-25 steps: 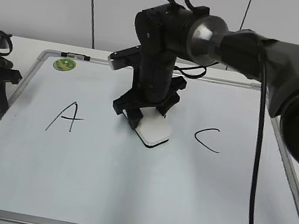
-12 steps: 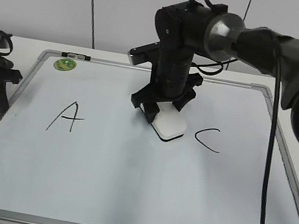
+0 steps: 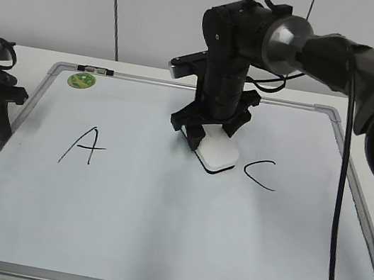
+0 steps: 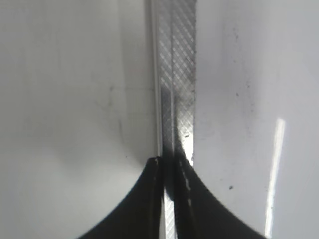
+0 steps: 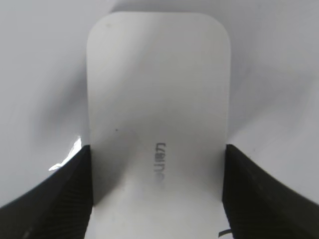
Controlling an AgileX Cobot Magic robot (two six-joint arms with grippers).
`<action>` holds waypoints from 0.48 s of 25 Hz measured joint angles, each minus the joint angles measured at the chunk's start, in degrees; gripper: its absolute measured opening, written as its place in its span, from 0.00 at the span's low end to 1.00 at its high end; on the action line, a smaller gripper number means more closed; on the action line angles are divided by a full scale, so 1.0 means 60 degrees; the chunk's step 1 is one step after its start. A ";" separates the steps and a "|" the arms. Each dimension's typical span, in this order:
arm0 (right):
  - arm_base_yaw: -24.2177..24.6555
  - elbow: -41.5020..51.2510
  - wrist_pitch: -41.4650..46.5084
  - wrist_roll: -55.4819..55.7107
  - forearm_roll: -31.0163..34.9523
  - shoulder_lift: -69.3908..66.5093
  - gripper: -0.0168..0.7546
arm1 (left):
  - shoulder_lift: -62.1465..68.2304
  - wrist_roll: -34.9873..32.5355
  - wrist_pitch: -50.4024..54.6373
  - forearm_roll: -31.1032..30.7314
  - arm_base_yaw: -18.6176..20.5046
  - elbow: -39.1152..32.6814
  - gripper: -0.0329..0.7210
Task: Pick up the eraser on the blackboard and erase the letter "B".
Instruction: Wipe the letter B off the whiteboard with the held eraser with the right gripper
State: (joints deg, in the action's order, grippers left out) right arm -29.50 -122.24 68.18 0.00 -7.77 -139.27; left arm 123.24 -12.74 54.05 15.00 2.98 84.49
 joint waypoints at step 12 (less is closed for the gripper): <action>-0.0859 -0.0037 0.0102 0.0051 -0.0334 -0.0035 0.73 | 0.0000 0.0000 -0.0014 0.0000 0.0000 0.0000 0.06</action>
State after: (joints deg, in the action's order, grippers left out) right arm -34.65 -122.46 68.80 0.30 -9.78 -139.48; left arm 123.24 -12.74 53.96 15.00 2.98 84.49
